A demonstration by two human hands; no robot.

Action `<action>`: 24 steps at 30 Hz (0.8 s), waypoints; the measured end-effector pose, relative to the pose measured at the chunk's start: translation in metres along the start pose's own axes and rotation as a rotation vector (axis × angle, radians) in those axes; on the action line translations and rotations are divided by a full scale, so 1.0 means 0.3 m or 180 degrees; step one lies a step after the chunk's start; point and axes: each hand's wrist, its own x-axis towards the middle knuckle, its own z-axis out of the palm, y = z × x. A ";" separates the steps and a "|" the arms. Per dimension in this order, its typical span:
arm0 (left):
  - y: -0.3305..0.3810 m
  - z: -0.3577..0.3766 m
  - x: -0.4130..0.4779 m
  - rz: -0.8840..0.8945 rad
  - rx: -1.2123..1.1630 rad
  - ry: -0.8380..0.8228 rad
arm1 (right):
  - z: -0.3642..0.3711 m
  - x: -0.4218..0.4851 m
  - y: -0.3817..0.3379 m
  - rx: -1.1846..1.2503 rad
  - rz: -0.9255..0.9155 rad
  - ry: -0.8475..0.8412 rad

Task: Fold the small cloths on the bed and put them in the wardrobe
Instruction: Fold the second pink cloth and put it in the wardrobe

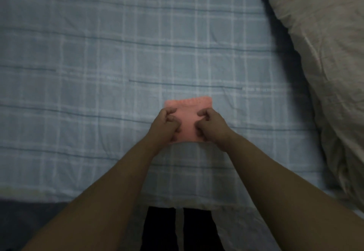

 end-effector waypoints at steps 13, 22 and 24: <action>-0.044 -0.022 -0.024 0.0003 0.0918 0.1060 | -0.004 -0.031 0.089 -0.0146 0.0277 0.1009; 0.039 0.002 -0.050 -0.0381 -0.0060 0.0677 | -0.030 -0.092 0.019 0.1020 0.0504 0.0522; 0.083 -0.010 -0.097 -0.0356 -0.0307 0.0536 | -0.063 -0.148 -0.013 0.1252 0.0449 0.0315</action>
